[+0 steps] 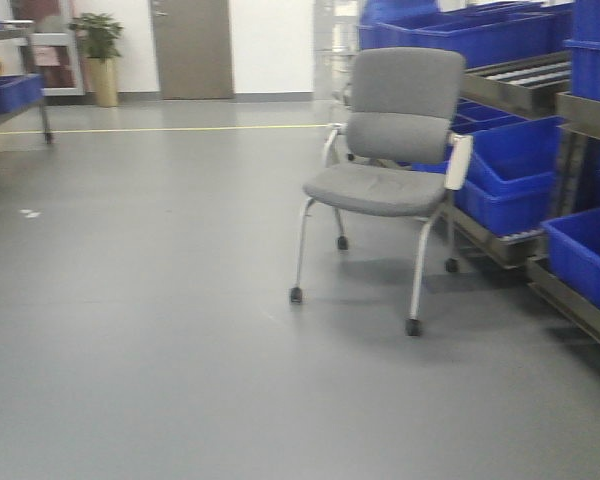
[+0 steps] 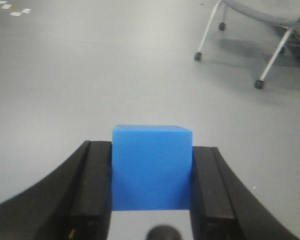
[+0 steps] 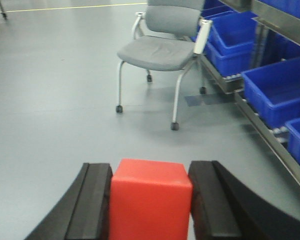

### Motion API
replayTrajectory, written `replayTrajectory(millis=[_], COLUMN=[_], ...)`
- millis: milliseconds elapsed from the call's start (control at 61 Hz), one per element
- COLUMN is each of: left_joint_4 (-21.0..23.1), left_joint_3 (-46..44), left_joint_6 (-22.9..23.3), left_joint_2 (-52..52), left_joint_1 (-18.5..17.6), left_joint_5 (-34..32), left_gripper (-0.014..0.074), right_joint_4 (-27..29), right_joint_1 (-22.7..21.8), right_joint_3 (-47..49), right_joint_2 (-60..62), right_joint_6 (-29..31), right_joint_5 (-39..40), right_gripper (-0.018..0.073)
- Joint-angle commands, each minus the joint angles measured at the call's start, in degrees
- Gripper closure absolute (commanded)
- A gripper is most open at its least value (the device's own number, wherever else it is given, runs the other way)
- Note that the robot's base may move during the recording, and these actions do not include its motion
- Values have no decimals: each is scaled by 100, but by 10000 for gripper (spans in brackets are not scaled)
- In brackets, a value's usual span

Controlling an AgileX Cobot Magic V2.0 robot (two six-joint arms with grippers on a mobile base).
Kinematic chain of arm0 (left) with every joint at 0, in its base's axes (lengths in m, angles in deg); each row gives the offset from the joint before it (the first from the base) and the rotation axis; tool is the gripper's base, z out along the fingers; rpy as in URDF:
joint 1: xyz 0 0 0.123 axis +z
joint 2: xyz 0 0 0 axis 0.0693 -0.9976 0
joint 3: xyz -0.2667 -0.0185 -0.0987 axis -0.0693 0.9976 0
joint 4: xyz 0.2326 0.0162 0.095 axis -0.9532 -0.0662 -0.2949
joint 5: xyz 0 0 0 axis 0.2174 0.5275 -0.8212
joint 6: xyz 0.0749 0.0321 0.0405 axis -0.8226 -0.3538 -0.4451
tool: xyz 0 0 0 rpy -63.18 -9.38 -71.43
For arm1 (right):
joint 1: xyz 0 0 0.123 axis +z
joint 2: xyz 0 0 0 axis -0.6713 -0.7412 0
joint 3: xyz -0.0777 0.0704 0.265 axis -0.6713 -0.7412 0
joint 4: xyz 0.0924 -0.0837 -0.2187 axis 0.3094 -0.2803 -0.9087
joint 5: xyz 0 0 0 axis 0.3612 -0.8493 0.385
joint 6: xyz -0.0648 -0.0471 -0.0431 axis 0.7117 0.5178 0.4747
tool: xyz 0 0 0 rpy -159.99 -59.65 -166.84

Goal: Sort and place red and blue blocks on shelf

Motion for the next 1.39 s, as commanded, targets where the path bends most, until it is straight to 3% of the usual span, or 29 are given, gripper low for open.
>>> replayTrajectory(millis=[0,1377], left_joint_4=[-36,-36], left_joint_3=[-161,-161], left_joint_6=[17,17], left_joint_2=[-26,-26], left_joint_1=[8,8], left_joint_5=[-435,-435], left_gripper=[472,472], right_joint_4=[-78,-78], right_joint_1=[-19,-19], right_joint_3=[167,167], right_joint_2=[-20,-20], right_joint_6=[34,34], right_joint_5=[532,532], right_gripper=[510,510])
